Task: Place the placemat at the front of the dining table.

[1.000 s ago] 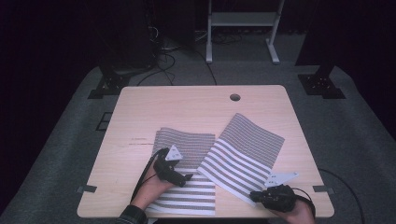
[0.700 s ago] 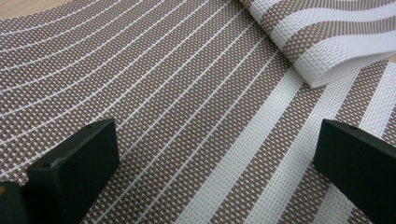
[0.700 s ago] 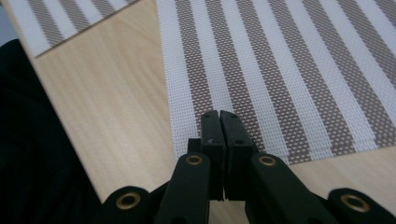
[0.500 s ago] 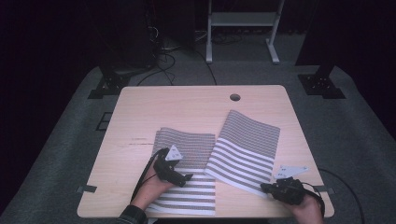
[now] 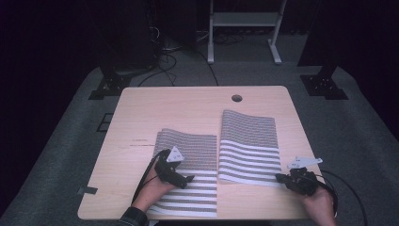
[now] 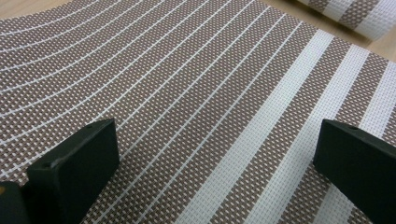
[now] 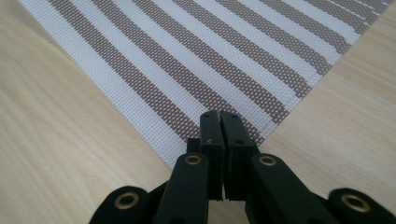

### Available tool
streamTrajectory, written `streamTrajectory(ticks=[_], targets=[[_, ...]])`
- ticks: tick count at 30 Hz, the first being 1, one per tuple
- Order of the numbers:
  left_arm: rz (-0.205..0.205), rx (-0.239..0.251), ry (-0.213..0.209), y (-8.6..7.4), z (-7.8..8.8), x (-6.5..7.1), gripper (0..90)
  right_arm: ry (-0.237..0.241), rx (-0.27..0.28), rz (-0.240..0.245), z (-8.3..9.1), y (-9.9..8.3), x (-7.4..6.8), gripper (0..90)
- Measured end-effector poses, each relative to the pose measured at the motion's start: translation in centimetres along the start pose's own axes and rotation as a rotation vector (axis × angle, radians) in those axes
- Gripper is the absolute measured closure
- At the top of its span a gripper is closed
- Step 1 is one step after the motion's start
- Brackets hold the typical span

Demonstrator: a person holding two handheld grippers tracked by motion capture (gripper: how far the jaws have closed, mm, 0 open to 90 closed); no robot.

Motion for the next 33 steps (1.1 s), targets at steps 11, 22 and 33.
streamTrajectory(ticks=[11, 22, 33], targets=[[0.000, 0.000, 0.000, 0.0, 0.0, 0.0, 0.0, -0.098, -0.004, -0.038, -0.1, 0.6, 3.9, 88.3], [0.000, 0.000, 0.000, 0.0, 0.0, 0.0, 0.0, -0.094, 0.032, -0.092, 0.5, 0.2, 3.2, 63.3], [0.000, 0.000, 0.000, 0.0, 0.0, 0.0, 0.0, -0.101, 0.025, -0.108, -0.2, 0.1, 3.1, 43.5]])
Point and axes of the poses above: each handheld gripper's, and its own axes: z roughly backward along the jaws, y roughly out of its top, x roughly to its right, the point moved 7 cm from there along -z, roughly forward along the jaws, and after that the axes turned 7 degrees about -x, right-handed, at the moved point
